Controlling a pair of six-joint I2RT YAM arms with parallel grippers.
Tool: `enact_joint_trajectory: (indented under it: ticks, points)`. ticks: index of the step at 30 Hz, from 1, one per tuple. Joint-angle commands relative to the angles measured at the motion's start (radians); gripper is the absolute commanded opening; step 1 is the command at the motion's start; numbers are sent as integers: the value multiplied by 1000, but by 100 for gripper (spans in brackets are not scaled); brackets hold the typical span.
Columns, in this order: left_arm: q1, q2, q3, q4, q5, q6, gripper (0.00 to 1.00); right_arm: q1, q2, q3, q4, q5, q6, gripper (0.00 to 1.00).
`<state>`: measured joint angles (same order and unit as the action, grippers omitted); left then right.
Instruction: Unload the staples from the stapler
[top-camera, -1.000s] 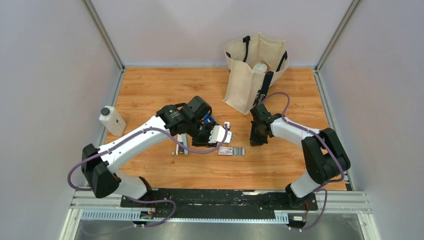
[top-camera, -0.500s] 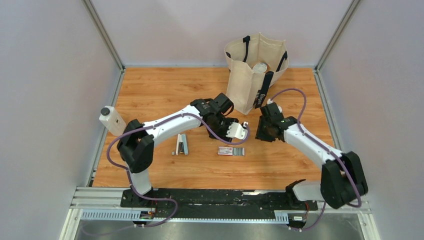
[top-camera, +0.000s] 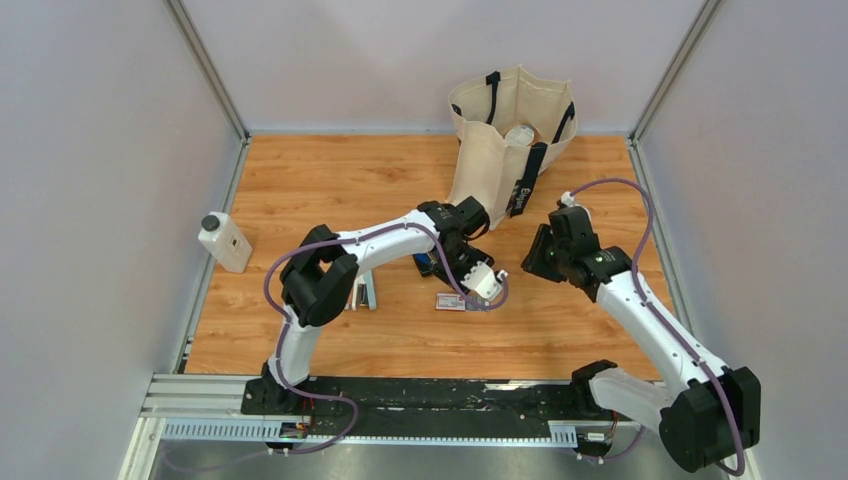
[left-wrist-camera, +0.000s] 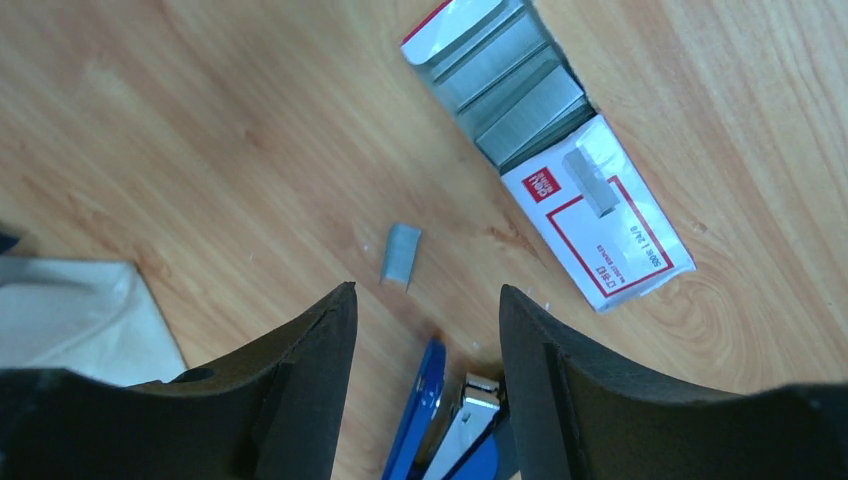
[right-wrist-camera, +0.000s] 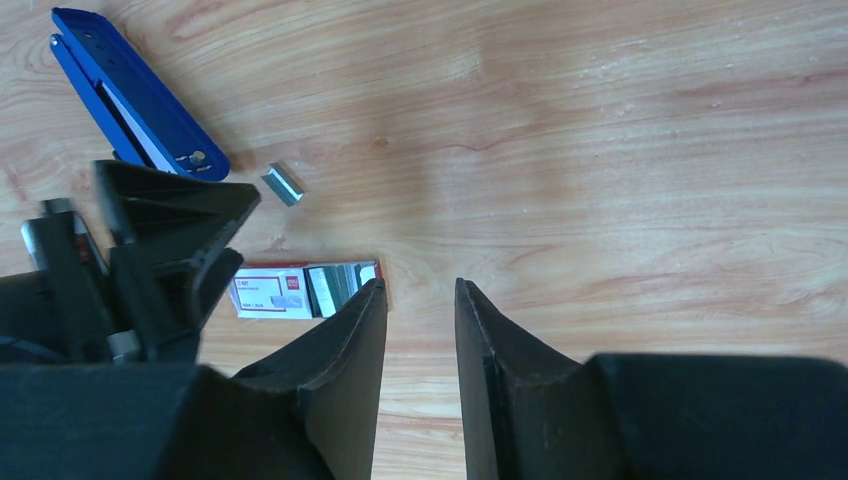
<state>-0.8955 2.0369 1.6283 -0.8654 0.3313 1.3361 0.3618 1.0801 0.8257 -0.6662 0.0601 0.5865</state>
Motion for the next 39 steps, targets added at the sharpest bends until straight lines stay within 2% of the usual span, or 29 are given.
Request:
enact_joint_trajectory:
  ticks: [1, 19, 32, 39]
  points:
    - [-20, 37, 51, -35, 32, 113, 63, -30, -63, 26, -38, -37, 7, 34]
    - [-25, 140, 93, -29, 15, 225, 61, -53, -105, 116, -102, -105, -5, 32]
    - [-23, 189, 120, -23, 3, 267, 50, -69, -92, 139, -111, -120, -20, 31]
    - [-23, 218, 140, -92, -35, 301, 45, -84, -88, 139, -113, -129, -27, 31]
